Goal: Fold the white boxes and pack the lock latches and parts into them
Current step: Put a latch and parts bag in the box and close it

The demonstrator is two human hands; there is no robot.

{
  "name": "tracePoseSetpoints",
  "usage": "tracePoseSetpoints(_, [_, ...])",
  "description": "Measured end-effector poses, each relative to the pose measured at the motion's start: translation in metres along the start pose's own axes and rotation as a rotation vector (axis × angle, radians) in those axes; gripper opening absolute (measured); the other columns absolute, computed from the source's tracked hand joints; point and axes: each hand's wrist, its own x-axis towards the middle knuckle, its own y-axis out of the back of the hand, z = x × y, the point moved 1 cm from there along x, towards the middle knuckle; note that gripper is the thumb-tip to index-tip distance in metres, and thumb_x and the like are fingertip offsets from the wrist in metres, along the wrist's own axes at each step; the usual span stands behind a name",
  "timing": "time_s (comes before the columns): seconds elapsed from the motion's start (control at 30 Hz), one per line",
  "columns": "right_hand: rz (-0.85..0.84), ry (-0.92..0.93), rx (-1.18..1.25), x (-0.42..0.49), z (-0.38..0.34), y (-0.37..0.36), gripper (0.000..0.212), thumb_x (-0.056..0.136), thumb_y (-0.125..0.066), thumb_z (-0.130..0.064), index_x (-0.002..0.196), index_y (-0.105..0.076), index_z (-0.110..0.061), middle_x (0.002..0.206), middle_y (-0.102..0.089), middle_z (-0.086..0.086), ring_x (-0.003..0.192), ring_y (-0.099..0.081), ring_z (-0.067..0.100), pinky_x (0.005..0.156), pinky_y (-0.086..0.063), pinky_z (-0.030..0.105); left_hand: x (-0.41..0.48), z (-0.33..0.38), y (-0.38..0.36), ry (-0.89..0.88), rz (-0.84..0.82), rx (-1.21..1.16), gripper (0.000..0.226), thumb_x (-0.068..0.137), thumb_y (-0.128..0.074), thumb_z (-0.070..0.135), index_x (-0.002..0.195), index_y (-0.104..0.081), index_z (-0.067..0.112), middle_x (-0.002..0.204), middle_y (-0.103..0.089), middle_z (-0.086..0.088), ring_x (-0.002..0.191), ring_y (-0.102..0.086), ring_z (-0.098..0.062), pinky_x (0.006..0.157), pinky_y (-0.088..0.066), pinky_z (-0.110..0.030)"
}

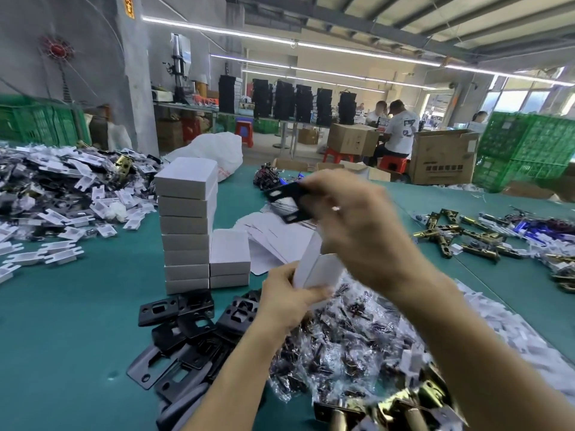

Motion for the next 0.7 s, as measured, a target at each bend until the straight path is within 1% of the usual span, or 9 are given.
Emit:
tracePoseSetpoints(0.03, [0.077, -0.001, -0.014, -0.008, 0.009, 0.017, 0.017, 0.097, -0.057, -0.011, 0.109, -0.069, -0.012, 0.097, -0.067, 0.000, 0.087, -0.062, 0.013, 0.074, -0.050, 0.024, 0.000, 0.001, 0.001, -0.021, 0.028, -0.029, 0.034, 0.070, -0.090, 0.009, 0.087, -0.070, 0.031, 0.097, -0.074, -0.007, 0.090, -0.071, -0.030, 0.075, -0.063, -0.044])
tracePoseSetpoints(0.1, [0.136, -0.066, -0.044, -0.023, 0.029, 0.042, 0.020, 0.096, -0.058, -0.011, 0.112, -0.069, -0.016, 0.099, -0.069, -0.006, 0.090, -0.063, 0.005, 0.076, -0.053, 0.022, 0.000, 0.003, 0.003, -0.052, 0.079, -0.051, 0.036, 0.069, -0.091, 0.008, 0.087, -0.071, 0.032, 0.098, -0.073, -0.006, 0.094, -0.069, -0.032, 0.077, -0.062, -0.050])
tracePoseSetpoints(0.17, [0.132, -0.135, -0.095, -0.034, 0.047, 0.056, 0.021, 0.094, -0.061, -0.013, 0.111, -0.071, -0.020, 0.096, -0.071, -0.008, 0.089, -0.064, 0.002, 0.073, -0.055, 0.027, 0.001, 0.003, 0.003, -0.088, 0.091, -0.061, 0.036, 0.068, -0.091, 0.007, 0.087, -0.072, 0.031, 0.095, -0.074, -0.003, 0.095, -0.069, -0.030, 0.079, -0.061, -0.049])
tracePoseSetpoints(0.23, [0.082, -0.150, -0.180, -0.041, 0.056, 0.059, 0.022, 0.092, -0.064, -0.014, 0.110, -0.074, -0.022, 0.094, -0.073, -0.006, 0.086, -0.065, 0.013, 0.072, -0.054, 0.039, 0.000, 0.006, 0.003, -0.146, 0.091, -0.028, 0.038, 0.069, -0.090, 0.005, 0.085, -0.072, 0.035, 0.089, -0.074, 0.005, 0.092, -0.069, -0.019, 0.076, -0.062, -0.038])
tracePoseSetpoints(0.33, [-0.009, -0.089, -0.234, -0.045, 0.056, 0.052, 0.023, 0.091, -0.065, -0.015, 0.110, -0.074, -0.023, 0.095, -0.073, -0.004, 0.084, -0.065, 0.019, 0.070, -0.054, 0.040, -0.003, 0.006, 0.001, -0.255, 0.114, 0.092, 0.040, 0.071, -0.090, 0.010, 0.091, -0.073, 0.040, 0.085, -0.071, 0.021, 0.081, -0.064, 0.006, 0.063, -0.051, -0.013])
tracePoseSetpoints(0.43, [-0.048, -0.022, -0.256, -0.046, 0.051, 0.043, 0.024, 0.092, -0.064, -0.015, 0.111, -0.073, -0.028, 0.093, -0.072, 0.001, 0.079, -0.065, 0.023, 0.064, -0.056, 0.048, -0.002, 0.003, 0.000, -0.308, 0.144, 0.159, 0.042, 0.071, -0.090, 0.012, 0.106, -0.077, 0.031, 0.087, -0.070, 0.030, 0.084, -0.062, 0.013, 0.065, -0.049, -0.007])
tracePoseSetpoints(0.5, [-0.063, 0.013, -0.260, -0.047, 0.048, 0.038, 0.023, 0.092, -0.066, -0.013, 0.109, -0.073, -0.027, 0.091, -0.071, 0.002, 0.074, -0.065, 0.026, 0.059, -0.056, 0.049, -0.002, 0.003, 0.000, -0.332, 0.141, 0.186, 0.044, 0.071, -0.090, 0.012, 0.104, -0.075, 0.036, 0.085, -0.068, 0.038, 0.083, -0.062, 0.015, 0.065, -0.047, -0.005])
tracePoseSetpoints(0.6, [-0.115, 0.018, -0.299, -0.047, 0.049, 0.031, 0.021, 0.092, -0.066, -0.012, 0.107, -0.074, -0.025, 0.097, -0.071, -0.001, 0.078, -0.066, 0.027, 0.062, -0.056, 0.048, -0.003, 0.003, 0.000, -0.377, 0.160, 0.267, 0.044, 0.071, -0.091, 0.017, 0.107, -0.076, 0.038, 0.087, -0.068, 0.037, 0.084, -0.063, 0.012, 0.066, -0.049, -0.008])
tracePoseSetpoints(0.7, [-0.113, 0.003, -0.260, -0.046, 0.054, 0.025, 0.019, 0.092, -0.065, -0.011, 0.105, -0.075, -0.020, 0.099, -0.069, 0.001, 0.082, -0.065, 0.030, 0.066, -0.055, 0.049, -0.002, 0.001, 0.001, -0.393, 0.196, 0.328, 0.045, 0.069, -0.091, 0.026, 0.110, -0.075, 0.036, 0.093, -0.073, 0.022, 0.083, -0.065, 0.002, 0.069, -0.054, -0.020])
